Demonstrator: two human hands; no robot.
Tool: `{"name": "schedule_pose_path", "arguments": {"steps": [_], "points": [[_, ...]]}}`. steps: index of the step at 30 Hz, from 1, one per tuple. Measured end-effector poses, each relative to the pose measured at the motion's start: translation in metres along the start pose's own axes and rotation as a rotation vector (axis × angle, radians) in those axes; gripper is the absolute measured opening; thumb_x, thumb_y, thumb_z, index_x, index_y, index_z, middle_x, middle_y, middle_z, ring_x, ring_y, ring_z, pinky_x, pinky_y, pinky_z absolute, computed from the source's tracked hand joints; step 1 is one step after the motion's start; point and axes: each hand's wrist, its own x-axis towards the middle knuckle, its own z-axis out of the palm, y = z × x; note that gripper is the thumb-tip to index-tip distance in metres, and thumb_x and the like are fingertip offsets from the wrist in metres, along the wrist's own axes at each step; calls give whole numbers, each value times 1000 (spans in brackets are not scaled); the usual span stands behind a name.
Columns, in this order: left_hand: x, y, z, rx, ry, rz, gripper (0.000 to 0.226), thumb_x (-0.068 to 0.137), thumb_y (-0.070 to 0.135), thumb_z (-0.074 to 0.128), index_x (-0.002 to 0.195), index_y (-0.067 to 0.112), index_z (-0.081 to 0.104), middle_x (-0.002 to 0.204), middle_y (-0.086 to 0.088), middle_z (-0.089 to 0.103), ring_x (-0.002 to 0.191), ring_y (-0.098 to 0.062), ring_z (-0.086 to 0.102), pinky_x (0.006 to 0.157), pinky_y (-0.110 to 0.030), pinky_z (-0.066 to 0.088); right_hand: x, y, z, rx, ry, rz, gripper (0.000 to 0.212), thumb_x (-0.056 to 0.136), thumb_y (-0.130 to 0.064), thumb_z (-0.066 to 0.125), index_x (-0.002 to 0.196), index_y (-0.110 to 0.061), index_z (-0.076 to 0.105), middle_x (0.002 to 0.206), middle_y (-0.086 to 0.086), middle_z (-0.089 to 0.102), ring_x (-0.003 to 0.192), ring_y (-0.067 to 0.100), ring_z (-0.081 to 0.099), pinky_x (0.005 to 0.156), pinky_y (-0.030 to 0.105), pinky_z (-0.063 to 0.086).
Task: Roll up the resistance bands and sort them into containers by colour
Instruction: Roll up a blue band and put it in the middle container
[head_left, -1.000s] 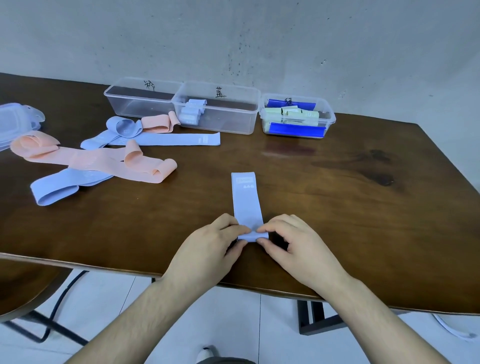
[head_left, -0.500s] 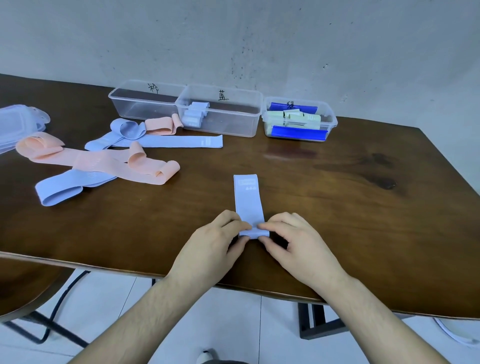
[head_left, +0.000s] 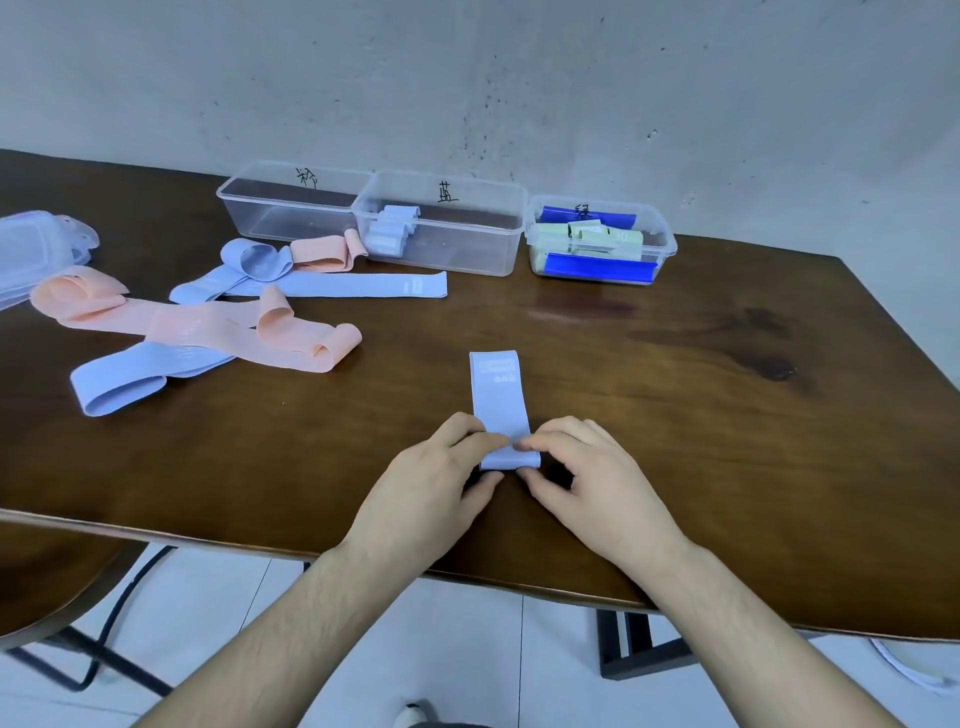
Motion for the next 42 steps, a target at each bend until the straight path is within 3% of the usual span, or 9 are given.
{"name": "schedule_pose_path", "arguments": {"steps": [5,9,16,22,28,34,42], "points": [[3,-2,1,29,-1,13,20,88,16,72,107,19,69,105,7,60,62,-13,60,51,-23,48,6,1,-3,-31,-31,1,30,95,-34,62,124,-28,68,110,-22,57,97,4,45,84,12,36],[9,-7,1,40,12,0,18,93,20,66,111,19,70,107,7,62,69,-15,63,55,-25,51,8,1,-2,-37,5,-23,28,93,-30,67,121,-30,68,111,-21,57,95,3,44,84,16,40],[11,-6,-2,50,15,7,21,91,19,69,112,20,68,108,8,60,63,-14,59,50,-22,45,17,3,-2,-40,-19,-16,23,96,-30,64,119,-28,68,110,-20,59,95,5,47,87,27,47],[14,-6,-3,103,21,-18,19,86,18,74,105,22,72,103,11,63,58,-13,59,45,-20,38,22,3,-3,-56,-15,-17,29,96,-32,63,124,-29,68,112,-19,58,99,5,44,89,26,46],[19,-9,-2,80,6,-68,23,95,24,63,116,22,70,110,11,61,63,-12,58,49,-9,24,24,4,-1,-56,28,-46,24,93,-27,69,117,-29,69,110,-19,60,95,6,45,87,30,48],[24,-9,-3,105,-18,-26,24,92,26,66,116,24,68,112,10,58,66,-14,60,51,-23,45,31,9,0,-70,-20,-19,32,94,-31,66,126,-30,67,116,-18,61,100,6,43,92,30,46],[35,-14,1,161,21,-54,22,91,26,68,112,27,70,105,11,62,67,-18,62,51,-30,48,37,12,6,-13,26,17,31,90,-25,71,121,-27,68,108,-15,60,93,6,45,87,22,41]]}}
